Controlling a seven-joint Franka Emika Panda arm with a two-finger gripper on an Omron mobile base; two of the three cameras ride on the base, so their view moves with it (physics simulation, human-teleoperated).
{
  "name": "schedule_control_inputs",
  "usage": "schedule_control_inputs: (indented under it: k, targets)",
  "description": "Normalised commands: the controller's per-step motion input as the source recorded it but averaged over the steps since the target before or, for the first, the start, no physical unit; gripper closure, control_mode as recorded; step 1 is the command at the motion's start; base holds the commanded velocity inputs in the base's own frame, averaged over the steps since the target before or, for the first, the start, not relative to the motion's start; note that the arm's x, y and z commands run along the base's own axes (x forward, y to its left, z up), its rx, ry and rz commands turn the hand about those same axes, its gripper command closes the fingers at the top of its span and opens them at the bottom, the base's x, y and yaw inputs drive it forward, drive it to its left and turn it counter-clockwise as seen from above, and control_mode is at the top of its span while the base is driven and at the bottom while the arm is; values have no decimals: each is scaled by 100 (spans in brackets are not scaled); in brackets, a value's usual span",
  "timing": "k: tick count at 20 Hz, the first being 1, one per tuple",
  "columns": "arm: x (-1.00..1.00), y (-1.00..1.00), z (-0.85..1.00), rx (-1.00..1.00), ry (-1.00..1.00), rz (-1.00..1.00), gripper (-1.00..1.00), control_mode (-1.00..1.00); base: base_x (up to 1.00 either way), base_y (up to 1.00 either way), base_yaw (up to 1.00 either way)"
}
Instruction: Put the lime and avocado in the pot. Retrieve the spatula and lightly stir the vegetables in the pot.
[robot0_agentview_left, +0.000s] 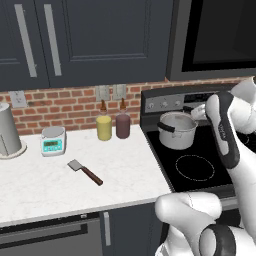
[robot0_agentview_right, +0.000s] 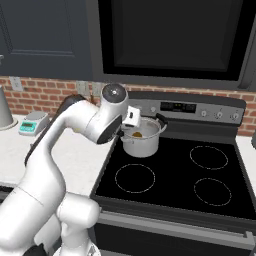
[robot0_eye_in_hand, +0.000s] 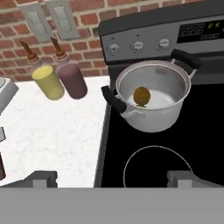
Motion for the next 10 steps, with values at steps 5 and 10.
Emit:
schedule_control_inputs:
  k: [5,10]
  targets:
    - [-81,59,29,-1,8,0,-100,-100,0,0,0]
    - [-67,62,6,0,1,0,-100,-100,0,0,0]
